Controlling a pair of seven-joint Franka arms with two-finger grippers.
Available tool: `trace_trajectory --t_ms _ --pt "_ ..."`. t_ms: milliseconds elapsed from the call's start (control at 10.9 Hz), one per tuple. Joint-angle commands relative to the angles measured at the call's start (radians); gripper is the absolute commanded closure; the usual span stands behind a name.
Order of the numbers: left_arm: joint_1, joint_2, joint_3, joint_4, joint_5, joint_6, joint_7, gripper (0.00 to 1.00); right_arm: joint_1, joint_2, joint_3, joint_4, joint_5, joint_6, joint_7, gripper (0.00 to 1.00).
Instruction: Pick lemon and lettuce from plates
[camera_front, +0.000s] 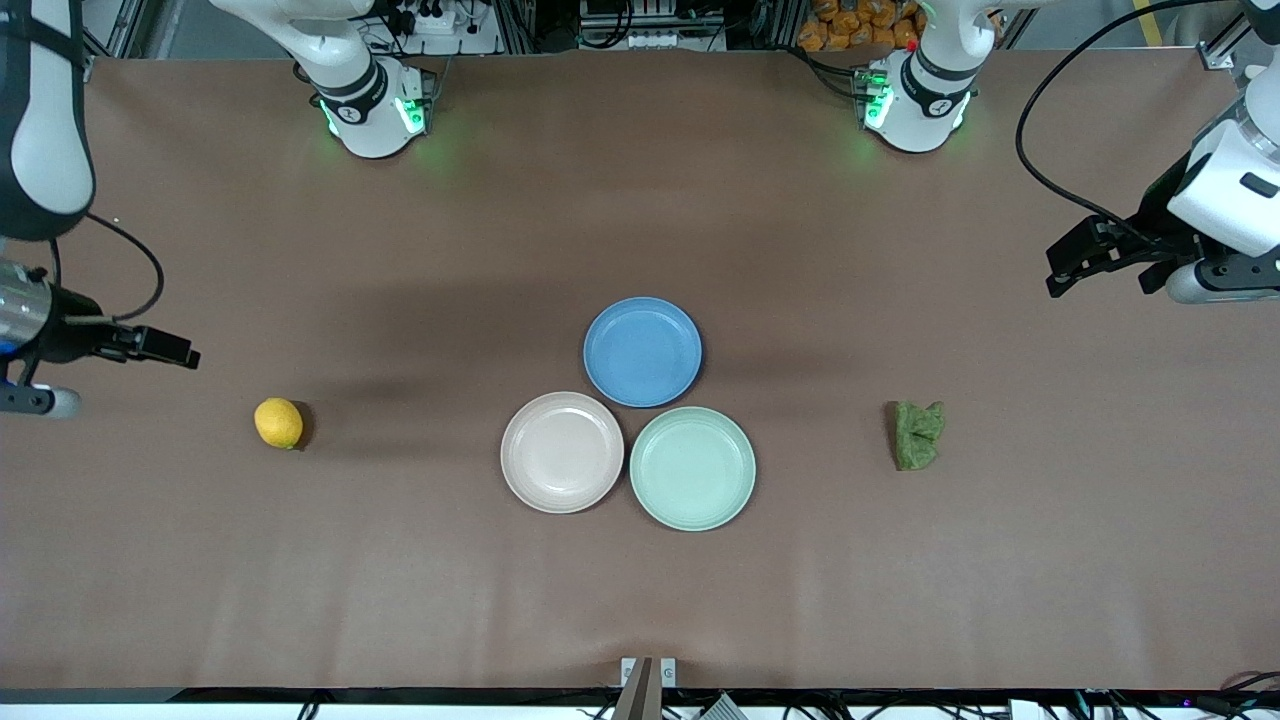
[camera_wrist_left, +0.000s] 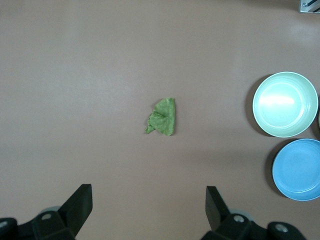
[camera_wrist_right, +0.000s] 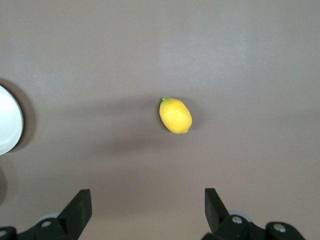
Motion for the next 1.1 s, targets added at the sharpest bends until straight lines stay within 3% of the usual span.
trace_trajectory --t_ms 0,183,734,1009 --pt "0.007 -0.01 -0.002 -0.008 -0.027 0.007 0.022 0.0 0.009 -0.092 0.004 -0.056 -0.018 -0.008 0.019 0.0" --pt "0.006 -0.01 -0.003 -0.006 -0.027 0.007 0.022 0.0 0.01 -0.109 0.009 -0.041 -0.018 -0.046 0.018 0.0" --pt "0.004 -0.01 -0.006 -0.006 -0.027 0.01 0.021 0.0 0.015 -0.101 0.008 0.159 -0.023 -0.281 0.021 0.0" --pt "0.006 -0.011 -0.006 -0.006 -0.024 0.009 0.024 0.0 0.016 -0.104 0.009 0.174 -0.018 -0.355 0.05 0.0"
